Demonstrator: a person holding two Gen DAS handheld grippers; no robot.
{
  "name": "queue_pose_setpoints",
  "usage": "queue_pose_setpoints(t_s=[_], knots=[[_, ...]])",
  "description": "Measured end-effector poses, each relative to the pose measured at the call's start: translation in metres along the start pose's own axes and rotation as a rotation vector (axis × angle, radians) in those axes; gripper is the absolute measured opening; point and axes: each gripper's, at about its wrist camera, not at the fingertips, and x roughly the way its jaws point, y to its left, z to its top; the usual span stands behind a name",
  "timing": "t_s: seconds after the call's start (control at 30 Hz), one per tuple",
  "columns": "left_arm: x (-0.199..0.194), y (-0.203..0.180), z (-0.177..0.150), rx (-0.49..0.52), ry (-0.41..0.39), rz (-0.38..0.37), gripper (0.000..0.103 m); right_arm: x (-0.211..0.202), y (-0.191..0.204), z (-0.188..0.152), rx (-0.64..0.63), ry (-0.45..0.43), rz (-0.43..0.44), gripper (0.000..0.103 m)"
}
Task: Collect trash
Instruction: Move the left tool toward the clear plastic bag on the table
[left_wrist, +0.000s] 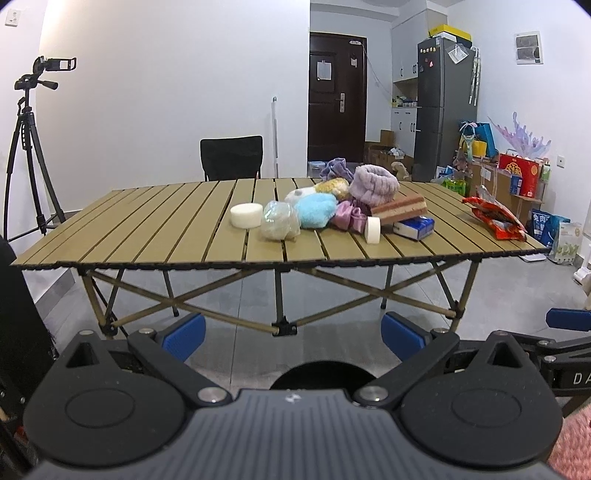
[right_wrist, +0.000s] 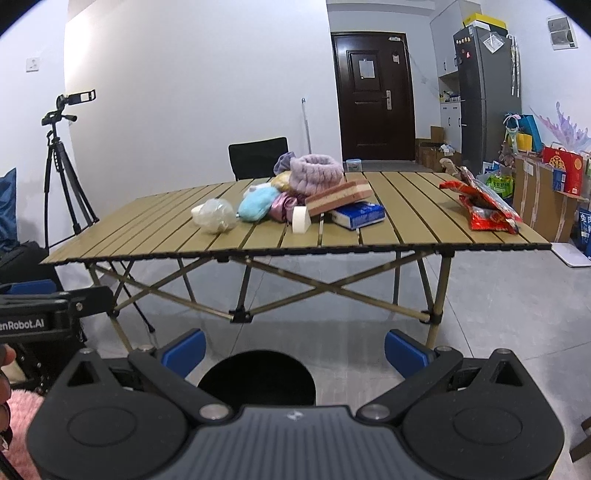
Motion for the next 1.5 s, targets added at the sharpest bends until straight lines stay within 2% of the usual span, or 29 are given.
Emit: queue_pose_setpoints(t_s=[0.4, 0.6, 0.8, 0.93, 1.03, 1.1, 1.3, 1.4, 1.47, 1.5], knots=[[0.064, 0.0, 0.037, -0.015, -0.029, -0.007, 0.103, 0.058, -0.017, 0.034, 0.01, -0.078, 0.003, 0.103], [0.094, 0.001, 0.057, -0.044, -0.059, 0.012, 0.103, 0.082, -0.023, 0.059, 0.017, -0.159, 0.057, 0.103], [0.126, 0.007, 0.073, -0.068, -0.065, 0.054, 0.103, 0.112, -0.019, 0.083, 0.007, -0.216, 0.052, 0.103], [0.147, 0.017, 0.081, -0.079, -0.065, 0.091, 0.103, 0.143, -0.013, 0.091, -0.029, -0.205, -0.004, 0.103], [0.161, 0.025, 0.086, -0.077, -0.058, 0.119, 0.103, 0.167, -0.01, 0.095, -0.04, -0.184, -0.001, 0.102], [0.171, 0.03, 0.088, -0.074, -0.062, 0.137, 0.103, 0.184, -0.007, 0.097, -0.057, -0.175, 0.009, 0.098], [0.192, 0.04, 0.088, -0.069, -0.118, 0.152, 0.103, 0.239, 0.0, 0.108, -0.056, -0.131, -0.021, 0.079], [0.202, 0.043, 0.086, -0.062, -0.12, 0.134, 0.103, 0.263, 0.001, 0.107, -0.035, -0.113, -0.048, 0.058], [0.21, 0.049, 0.087, -0.079, -0.099, 0.119, 0.103, 0.277, 0.002, 0.106, -0.021, -0.087, -0.06, 0.034], [0.213, 0.053, 0.088, -0.091, -0.084, 0.11, 0.103, 0.284, 0.001, 0.105, -0.009, -0.067, -0.06, 0.029]])
